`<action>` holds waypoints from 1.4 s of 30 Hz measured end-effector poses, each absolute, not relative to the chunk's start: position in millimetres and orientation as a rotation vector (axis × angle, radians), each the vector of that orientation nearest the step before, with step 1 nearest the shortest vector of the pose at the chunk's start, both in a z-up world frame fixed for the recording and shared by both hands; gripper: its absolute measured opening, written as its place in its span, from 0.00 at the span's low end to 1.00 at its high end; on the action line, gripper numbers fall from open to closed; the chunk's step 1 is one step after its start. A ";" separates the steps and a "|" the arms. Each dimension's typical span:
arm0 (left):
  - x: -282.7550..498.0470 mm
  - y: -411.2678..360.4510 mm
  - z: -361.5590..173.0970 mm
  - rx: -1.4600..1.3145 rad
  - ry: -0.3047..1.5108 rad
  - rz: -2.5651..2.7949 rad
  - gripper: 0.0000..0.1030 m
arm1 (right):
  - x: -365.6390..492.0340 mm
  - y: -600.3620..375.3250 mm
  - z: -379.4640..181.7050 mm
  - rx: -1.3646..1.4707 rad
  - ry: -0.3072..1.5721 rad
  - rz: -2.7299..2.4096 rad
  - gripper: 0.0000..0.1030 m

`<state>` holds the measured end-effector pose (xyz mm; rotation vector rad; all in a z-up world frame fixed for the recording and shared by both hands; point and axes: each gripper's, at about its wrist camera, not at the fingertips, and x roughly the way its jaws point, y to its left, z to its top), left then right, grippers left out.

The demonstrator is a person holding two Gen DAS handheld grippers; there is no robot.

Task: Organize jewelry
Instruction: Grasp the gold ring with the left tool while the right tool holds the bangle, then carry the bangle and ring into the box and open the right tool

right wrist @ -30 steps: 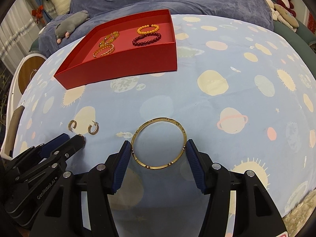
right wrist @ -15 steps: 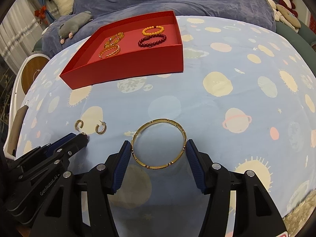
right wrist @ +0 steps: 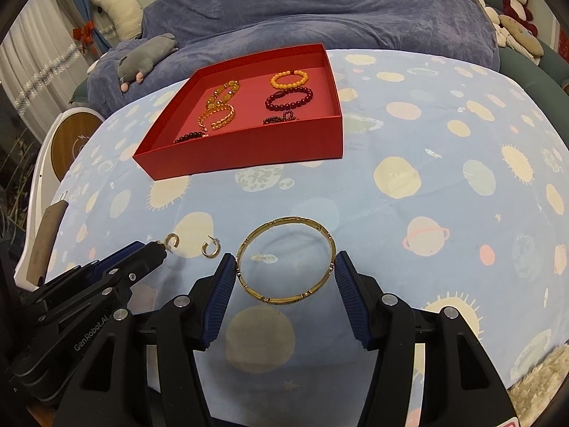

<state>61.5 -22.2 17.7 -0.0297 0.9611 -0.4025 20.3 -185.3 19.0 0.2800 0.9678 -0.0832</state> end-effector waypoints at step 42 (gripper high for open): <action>233.6 -48.4 46.3 -0.006 0.891 -0.347 0.21 | 191.0 -190.5 48.0 0.173 0.876 -0.013 0.54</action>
